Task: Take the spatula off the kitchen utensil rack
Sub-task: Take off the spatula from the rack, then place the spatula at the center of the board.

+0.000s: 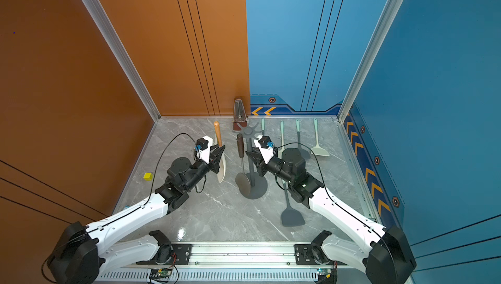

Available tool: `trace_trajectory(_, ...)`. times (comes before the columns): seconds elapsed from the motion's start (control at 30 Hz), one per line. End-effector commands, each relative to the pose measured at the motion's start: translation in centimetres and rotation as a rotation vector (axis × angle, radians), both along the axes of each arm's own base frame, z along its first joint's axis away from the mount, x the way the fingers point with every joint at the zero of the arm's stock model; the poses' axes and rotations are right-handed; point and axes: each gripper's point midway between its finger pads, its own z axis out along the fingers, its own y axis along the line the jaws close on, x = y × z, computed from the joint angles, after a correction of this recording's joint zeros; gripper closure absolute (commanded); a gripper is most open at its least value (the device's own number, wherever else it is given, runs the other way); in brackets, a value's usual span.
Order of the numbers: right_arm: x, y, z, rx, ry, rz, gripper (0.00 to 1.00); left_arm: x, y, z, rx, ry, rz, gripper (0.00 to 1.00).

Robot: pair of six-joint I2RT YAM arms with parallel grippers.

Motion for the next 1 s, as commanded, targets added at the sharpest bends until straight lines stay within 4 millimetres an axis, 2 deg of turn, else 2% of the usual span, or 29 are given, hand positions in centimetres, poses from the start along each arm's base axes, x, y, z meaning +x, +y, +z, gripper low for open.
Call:
trace_trajectory(0.0,-0.6,0.5,-4.5,-0.074,0.164,0.018,1.00,0.5,1.9,1.3,-0.045,-0.031,0.091,1.00)
trace_trajectory(0.53,-0.3,1.2,-4.3,-0.075,0.161,0.033,1.00,2.2,5.9,0.5,-0.024,0.002,0.326,1.00)
trace_trajectory(0.97,-0.5,0.9,-4.7,-0.081,0.164,0.026,1.00,3.6,8.5,0.3,0.053,0.069,0.484,1.00)
